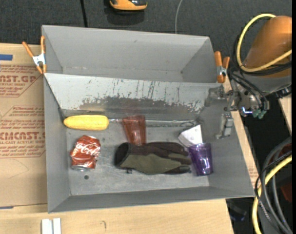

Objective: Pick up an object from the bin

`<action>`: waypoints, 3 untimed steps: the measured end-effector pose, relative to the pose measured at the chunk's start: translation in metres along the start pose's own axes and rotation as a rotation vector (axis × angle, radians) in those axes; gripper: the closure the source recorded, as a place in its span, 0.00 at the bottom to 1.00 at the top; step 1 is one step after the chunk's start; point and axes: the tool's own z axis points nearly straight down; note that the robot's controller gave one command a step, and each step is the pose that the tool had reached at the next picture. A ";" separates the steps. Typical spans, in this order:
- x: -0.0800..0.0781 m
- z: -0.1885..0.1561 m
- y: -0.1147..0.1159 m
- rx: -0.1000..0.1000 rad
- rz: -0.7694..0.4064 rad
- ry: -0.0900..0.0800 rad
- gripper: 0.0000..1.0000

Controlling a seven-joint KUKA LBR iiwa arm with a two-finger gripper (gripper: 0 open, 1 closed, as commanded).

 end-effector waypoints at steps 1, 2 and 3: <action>-0.001 -0.005 0.001 0.001 -0.002 -0.008 0.00; 0.007 0.078 0.051 0.001 0.011 -0.011 0.00; 0.011 0.078 0.081 -0.001 0.010 -0.004 0.00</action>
Offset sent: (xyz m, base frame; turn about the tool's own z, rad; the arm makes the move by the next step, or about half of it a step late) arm -0.0169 0.0961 -0.1531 0.0202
